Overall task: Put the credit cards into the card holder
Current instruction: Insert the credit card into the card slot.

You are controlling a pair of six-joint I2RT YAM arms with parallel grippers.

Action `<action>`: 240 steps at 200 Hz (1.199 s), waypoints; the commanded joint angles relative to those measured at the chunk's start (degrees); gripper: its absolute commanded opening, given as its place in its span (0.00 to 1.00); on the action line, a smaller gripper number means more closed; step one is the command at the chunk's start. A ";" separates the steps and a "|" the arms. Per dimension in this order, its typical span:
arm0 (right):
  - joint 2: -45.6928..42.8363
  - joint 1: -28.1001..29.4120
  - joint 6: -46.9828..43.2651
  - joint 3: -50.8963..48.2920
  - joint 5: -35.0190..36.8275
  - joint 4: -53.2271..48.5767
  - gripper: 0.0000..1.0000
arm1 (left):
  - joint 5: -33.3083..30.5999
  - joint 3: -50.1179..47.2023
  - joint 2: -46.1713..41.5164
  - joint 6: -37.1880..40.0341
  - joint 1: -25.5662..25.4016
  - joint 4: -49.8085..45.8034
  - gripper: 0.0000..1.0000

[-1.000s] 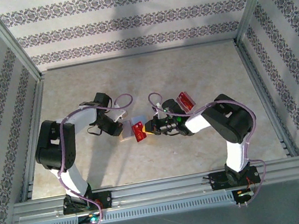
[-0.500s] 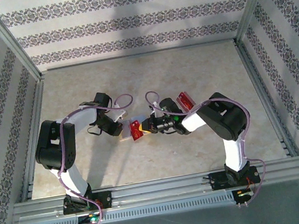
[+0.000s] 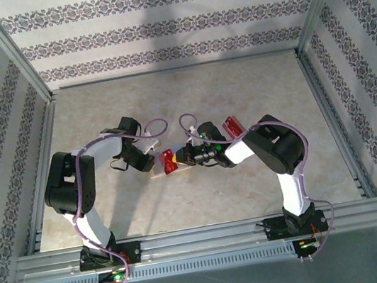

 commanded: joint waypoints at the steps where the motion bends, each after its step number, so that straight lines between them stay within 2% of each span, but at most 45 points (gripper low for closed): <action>1: 1.09 -0.35 -2.03 0.76 2.58 0.60 0.00 | -2.65 -0.28 0.56 1.25 -0.28 0.95 0.00; 77: 1.97 0.09 -3.14 -0.04 6.88 1.16 0.00 | -2.42 -0.69 0.10 1.04 -0.20 1.31 0.00; 207: 2.36 3.96 -2.10 -0.87 9.14 1.78 0.00 | -2.68 -0.48 -0.12 0.69 -0.27 1.17 0.00; 240: 1.42 4.56 -2.81 -0.39 9.77 -0.71 0.13 | -2.62 -0.59 -0.13 0.69 -0.23 1.45 0.00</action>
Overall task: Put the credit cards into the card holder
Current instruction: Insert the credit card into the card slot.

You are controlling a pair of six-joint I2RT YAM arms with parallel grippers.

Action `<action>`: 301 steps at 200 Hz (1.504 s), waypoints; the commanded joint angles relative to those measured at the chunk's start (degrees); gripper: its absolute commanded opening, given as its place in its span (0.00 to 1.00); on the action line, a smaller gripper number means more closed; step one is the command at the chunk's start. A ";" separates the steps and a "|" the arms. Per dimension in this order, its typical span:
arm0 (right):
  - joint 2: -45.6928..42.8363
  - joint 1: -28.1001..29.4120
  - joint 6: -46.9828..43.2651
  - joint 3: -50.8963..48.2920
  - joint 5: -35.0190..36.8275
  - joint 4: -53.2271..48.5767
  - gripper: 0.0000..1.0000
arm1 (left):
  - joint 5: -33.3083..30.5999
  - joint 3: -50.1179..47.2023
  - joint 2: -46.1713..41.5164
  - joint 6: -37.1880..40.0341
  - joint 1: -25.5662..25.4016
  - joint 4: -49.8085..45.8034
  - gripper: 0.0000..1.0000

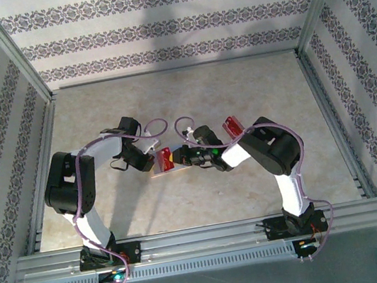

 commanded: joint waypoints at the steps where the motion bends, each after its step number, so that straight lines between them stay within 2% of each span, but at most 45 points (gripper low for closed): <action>1: 0.14 1.35 -1.19 -0.58 1.53 -4.32 0.14 | -2.45 -0.59 -0.18 0.71 -0.17 1.03 0.00; 48: -3.99 1.60 -6.64 1.80 4.12 -17.01 0.21 | -2.52 -0.63 -0.21 0.66 -0.24 1.17 0.00; 100: -4.47 2.55 -9.90 5.06 5.96 -24.98 0.20 | -2.48 -0.58 -0.20 0.63 -0.21 1.11 0.00; 177: -1.16 4.57 -9.57 9.58 5.12 -26.21 0.20 | -2.58 -0.43 -0.47 0.45 -0.27 0.81 0.00; 248: -3.79 2.71 -12.81 9.87 6.40 -31.88 0.21 | -2.14 1.10 -3.03 -0.42 0.42 -0.30 0.00; 301: -2.67 2.20 -12.55 10.71 5.82 -31.73 0.21 | -2.10 0.78 -2.74 -0.74 2.07 0.67 0.00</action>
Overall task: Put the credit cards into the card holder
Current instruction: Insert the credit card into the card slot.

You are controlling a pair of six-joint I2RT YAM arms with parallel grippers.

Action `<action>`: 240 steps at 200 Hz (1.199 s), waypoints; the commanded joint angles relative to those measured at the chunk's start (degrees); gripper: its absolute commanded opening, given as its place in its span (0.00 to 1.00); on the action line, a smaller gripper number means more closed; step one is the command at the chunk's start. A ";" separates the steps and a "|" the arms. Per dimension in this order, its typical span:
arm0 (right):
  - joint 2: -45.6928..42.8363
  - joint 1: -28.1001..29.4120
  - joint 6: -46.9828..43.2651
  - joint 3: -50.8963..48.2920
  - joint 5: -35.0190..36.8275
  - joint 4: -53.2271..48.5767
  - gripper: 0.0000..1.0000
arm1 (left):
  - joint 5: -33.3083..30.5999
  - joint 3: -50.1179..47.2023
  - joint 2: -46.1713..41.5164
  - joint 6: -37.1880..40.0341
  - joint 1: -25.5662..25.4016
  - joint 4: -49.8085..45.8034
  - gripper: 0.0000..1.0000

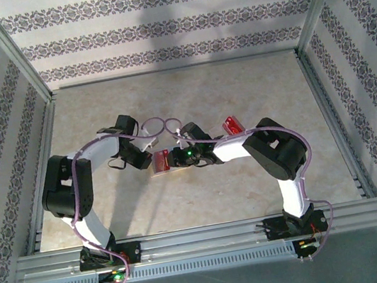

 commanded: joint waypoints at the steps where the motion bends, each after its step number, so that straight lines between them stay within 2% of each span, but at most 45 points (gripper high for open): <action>1: 0.62 -0.62 -1.56 0.64 1.04 -4.25 0.22 | -0.74 0.60 -0.51 -0.50 0.88 0.63 0.00; 87: 3.40 -0.14 -2.25 3.57 -0.06 -4.84 0.20 | -3.16 1.33 3.99 0.41 0.87 1.10 0.00; 122: 4.45 -0.02 -3.44 5.29 -0.08 -6.93 0.13 | -2.94 0.86 3.84 0.63 0.92 1.56 0.00; 240: 5.80 1.16 -4.62 7.84 -0.75 -9.54 0.16 | -3.52 0.87 3.55 0.62 0.86 1.80 0.00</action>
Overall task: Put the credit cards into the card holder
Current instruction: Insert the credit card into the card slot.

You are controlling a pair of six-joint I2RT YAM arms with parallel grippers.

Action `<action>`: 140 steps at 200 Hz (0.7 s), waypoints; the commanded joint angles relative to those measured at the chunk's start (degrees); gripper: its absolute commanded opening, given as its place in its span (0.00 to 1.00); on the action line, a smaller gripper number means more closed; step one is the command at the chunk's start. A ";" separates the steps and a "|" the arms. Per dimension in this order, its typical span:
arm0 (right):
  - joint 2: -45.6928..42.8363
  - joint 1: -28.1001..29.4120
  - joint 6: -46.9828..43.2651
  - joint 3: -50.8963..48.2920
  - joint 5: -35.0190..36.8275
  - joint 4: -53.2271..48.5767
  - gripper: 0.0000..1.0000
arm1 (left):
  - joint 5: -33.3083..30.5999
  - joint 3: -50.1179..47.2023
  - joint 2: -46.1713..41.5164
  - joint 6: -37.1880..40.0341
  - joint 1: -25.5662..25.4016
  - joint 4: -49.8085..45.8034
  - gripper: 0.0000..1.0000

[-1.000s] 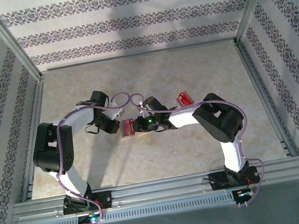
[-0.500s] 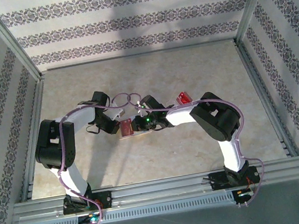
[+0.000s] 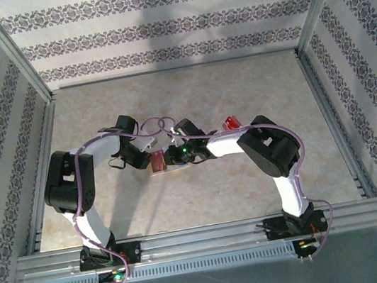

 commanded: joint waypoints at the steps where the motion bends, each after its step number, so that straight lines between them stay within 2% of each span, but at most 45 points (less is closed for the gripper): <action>1: 1.76 0.97 -1.81 0.49 1.19 -2.90 0.16 | -1.49 0.31 0.64 0.58 0.39 0.79 0.00; 46: -4.70 0.26 -2.60 -2.17 2.41 -4.68 0.25 | -1.85 -0.29 -0.01 0.58 0.38 1.19 0.00; 140: -13.51 -1.31 -3.83 -6.78 4.05 -7.72 0.27 | -1.69 -0.34 -2.22 -0.39 0.45 1.60 0.00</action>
